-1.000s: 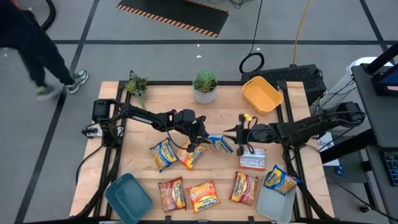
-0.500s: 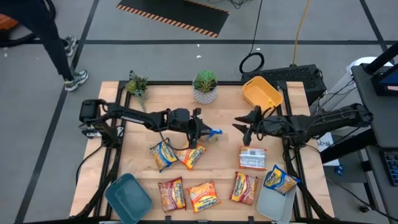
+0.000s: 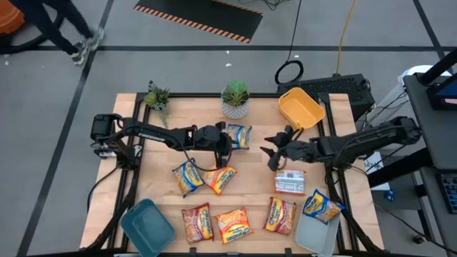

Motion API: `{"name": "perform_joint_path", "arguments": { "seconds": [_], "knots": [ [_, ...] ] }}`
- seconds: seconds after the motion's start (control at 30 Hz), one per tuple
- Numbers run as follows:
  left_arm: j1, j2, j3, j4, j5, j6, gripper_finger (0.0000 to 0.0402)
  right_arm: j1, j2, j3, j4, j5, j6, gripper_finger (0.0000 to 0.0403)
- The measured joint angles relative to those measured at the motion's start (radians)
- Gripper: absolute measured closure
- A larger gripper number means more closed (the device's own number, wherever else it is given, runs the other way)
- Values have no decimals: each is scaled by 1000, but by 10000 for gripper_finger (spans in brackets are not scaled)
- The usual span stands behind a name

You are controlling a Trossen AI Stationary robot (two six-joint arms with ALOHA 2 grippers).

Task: Sort Maruchan noodles
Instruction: Put the right blue noodle pack into the gray bin

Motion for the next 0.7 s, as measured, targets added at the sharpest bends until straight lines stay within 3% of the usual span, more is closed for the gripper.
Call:
{"name": "perform_joint_path", "arguments": {
  "seconds": [0.1, 0.4, 0.5, 0.7],
  "knots": [
    [12, 0, 0, -6, 3, -36, 305, -52, 88, 0, 19, -12, 50, 218],
    [44, 0, 0, -172, 5, -148, 305, -169, 302, 0, 162, -225, 7, 217],
    [44, 0, 0, -224, 4, -158, 305, -197, 352, 0, 236, -324, -102, 217],
    [29, 0, 0, -288, 4, -171, 305, -179, 397, 0, 271, -292, -438, 207]
  ]
}}
